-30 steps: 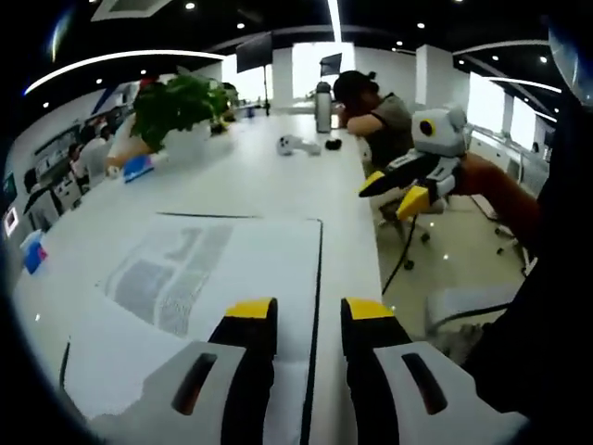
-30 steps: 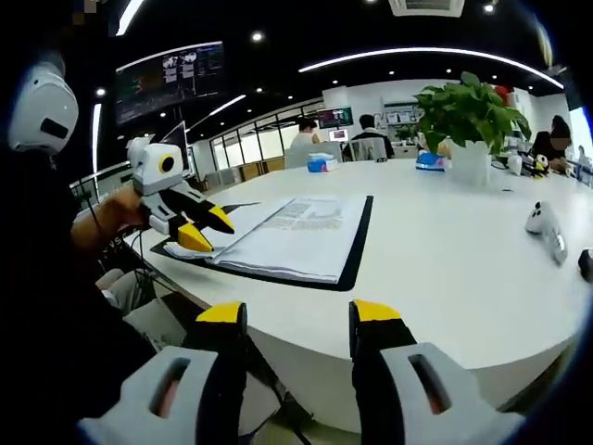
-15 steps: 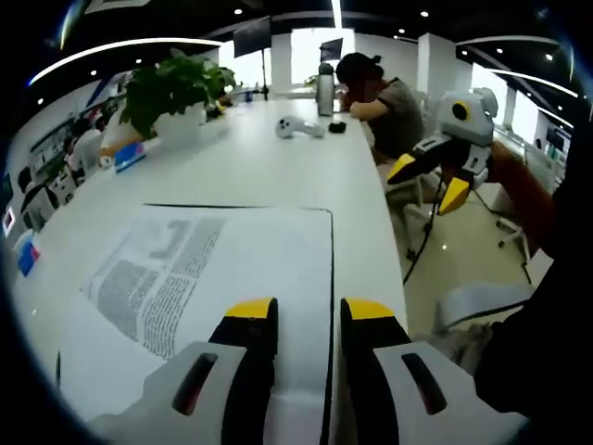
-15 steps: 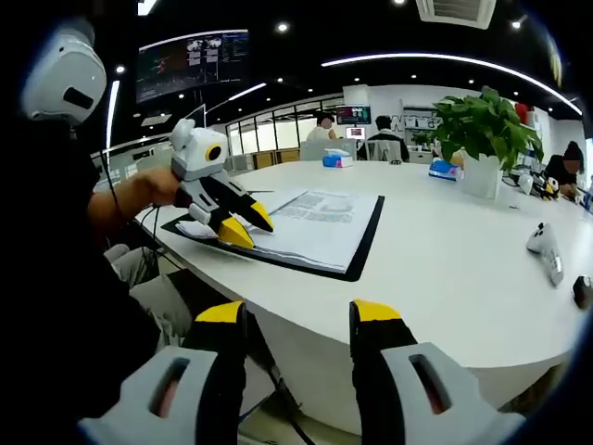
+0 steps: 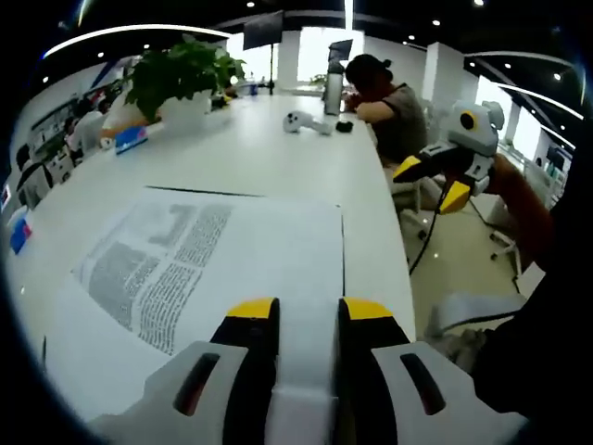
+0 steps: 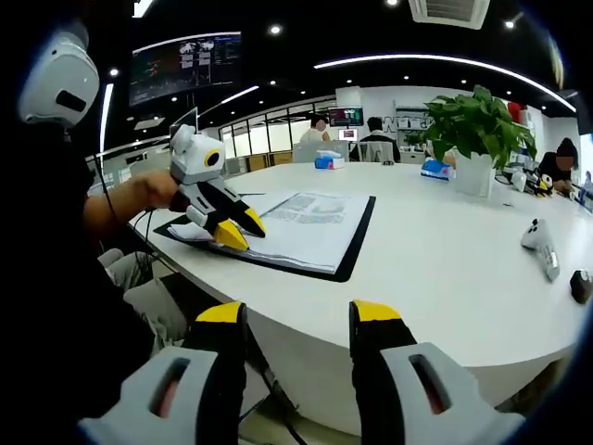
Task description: Flip through the bound document one page at a time
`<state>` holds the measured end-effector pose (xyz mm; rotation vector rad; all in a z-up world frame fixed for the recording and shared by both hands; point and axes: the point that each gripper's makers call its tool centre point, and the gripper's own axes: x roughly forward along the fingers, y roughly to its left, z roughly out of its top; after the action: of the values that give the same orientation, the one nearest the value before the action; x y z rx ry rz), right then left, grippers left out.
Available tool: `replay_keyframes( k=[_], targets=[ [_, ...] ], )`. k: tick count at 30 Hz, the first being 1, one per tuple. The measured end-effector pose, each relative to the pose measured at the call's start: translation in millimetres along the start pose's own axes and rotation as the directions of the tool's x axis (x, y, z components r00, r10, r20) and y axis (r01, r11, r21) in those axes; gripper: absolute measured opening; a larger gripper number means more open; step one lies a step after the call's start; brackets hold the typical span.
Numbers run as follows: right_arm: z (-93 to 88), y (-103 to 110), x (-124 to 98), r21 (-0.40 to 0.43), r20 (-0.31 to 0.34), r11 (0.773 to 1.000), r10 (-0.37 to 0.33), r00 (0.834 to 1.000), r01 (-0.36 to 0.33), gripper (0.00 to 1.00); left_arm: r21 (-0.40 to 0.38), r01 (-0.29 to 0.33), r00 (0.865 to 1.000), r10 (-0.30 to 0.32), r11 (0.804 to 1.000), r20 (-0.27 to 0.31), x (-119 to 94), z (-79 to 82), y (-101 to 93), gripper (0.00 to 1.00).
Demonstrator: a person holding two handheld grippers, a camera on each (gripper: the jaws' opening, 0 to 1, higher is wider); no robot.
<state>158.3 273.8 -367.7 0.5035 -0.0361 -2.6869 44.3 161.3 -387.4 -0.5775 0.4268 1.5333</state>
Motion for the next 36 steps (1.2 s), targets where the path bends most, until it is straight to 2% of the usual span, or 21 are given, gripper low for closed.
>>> replay_keyframes(
  k=[9,12,28,36],
  targets=[
    [-2.5,-5,3,0.025,-0.016,1.0,-0.016,1.0,0.016,0.44,-0.043,0.015,1.0,-0.014,0.999,0.024,-1,-0.9,0.1,0.27],
    [-3.3,-7,3,0.044,-0.013,0.999,-0.022,1.0,0.022,0.44,-0.093,0.028,0.999,-0.025,0.995,0.033,-1,-1.7,0.1,0.24],
    [0.3,-13,5,0.13,0.014,0.991,-0.029,0.999,0.027,0.43,-0.105,0.034,0.998,-0.029,0.994,0.051,-2,-3.5,0.3,0.22],
    [-0.8,-11,19,0.184,0.007,0.983,-0.026,1.0,0.025,0.43,-0.102,0.039,0.998,-0.032,0.994,0.062,-1,-3.9,0.7,0.22]
  ],
)
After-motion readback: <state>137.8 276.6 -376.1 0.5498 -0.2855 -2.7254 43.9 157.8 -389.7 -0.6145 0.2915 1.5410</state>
